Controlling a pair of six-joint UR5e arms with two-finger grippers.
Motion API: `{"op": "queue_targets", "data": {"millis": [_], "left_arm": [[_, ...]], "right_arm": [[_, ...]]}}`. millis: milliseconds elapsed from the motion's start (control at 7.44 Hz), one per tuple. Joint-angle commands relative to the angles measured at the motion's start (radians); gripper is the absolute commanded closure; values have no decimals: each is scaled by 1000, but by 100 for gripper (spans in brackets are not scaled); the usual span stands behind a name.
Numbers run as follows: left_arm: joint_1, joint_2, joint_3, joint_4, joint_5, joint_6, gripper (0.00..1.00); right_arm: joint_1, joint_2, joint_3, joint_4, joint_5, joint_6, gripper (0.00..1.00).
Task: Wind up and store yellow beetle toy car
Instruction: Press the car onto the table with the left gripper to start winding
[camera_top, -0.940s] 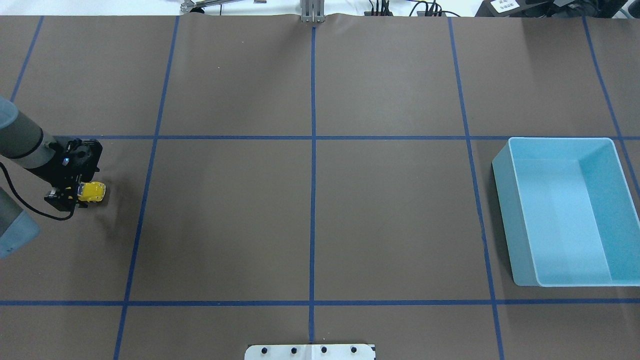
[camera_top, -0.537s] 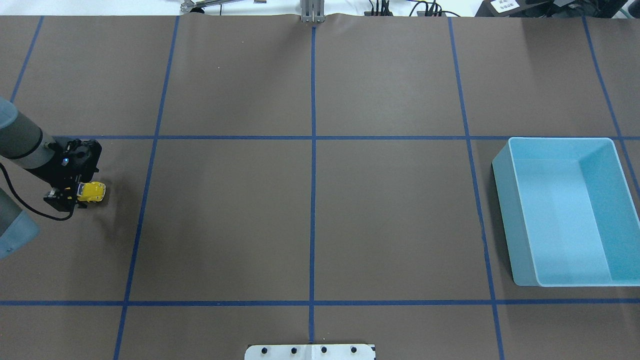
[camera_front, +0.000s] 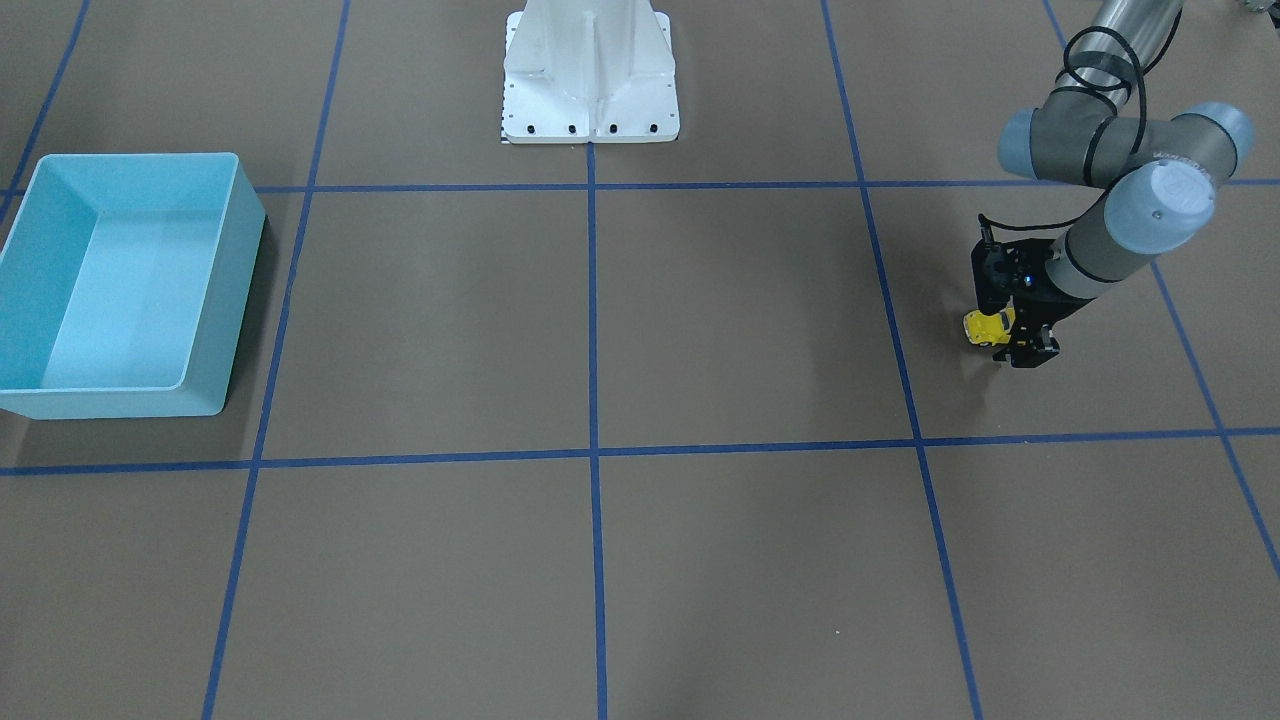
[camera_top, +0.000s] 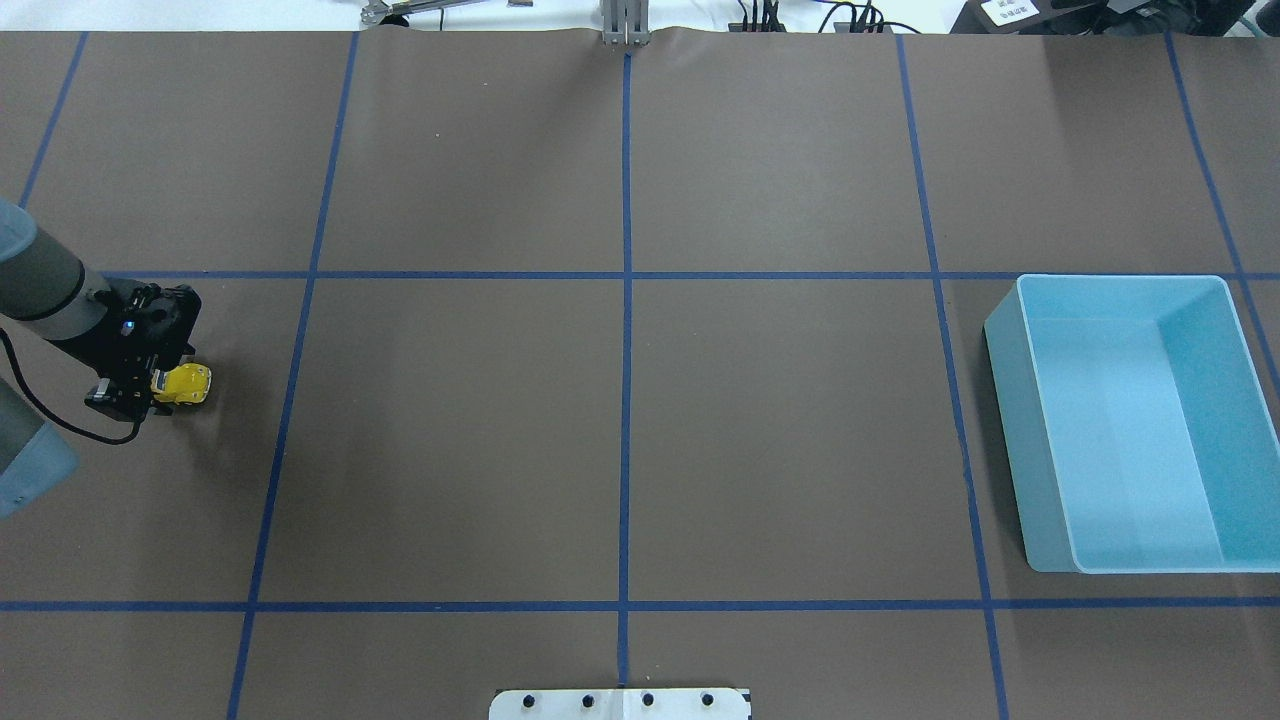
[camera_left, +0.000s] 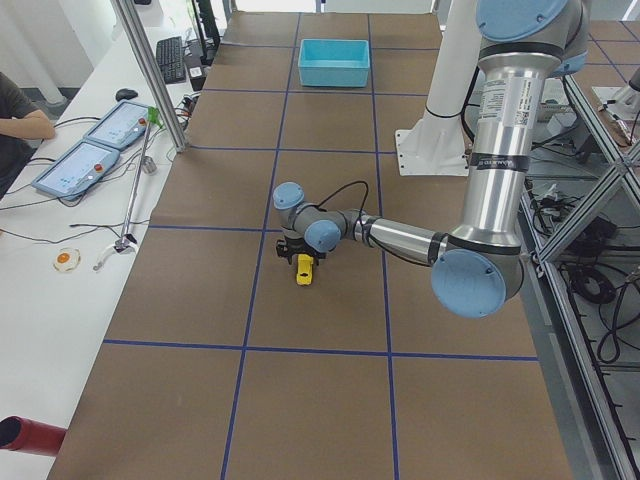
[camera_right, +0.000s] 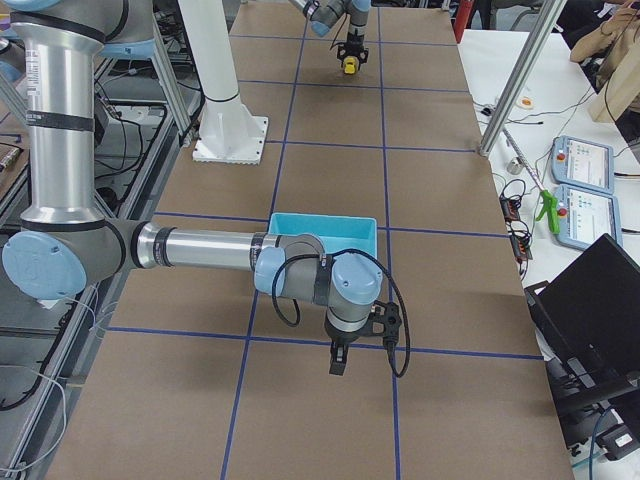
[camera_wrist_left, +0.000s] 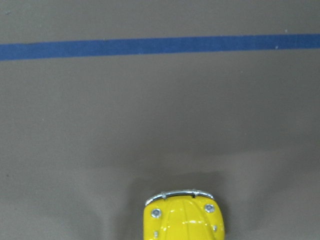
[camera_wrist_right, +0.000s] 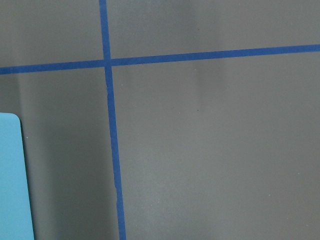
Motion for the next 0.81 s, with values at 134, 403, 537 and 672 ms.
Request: {"op": "queue_targets", "data": {"millis": [134, 403, 537, 672], "left_arm": [[-1, 0, -7, -3, -2, 4, 21], [-1, 0, -6, -3, -2, 4, 32], [-1, 12, -10, -3, -2, 16, 47], [-2, 26, -30, -3, -4, 25, 72]], "right_arm": [[0, 0, 0, 0, 0, 2, 0], [0, 0, 0, 0, 0, 2, 0], [0, 0, 0, 0, 0, 2, 0], [0, 0, 0, 0, 0, 2, 0]]}}
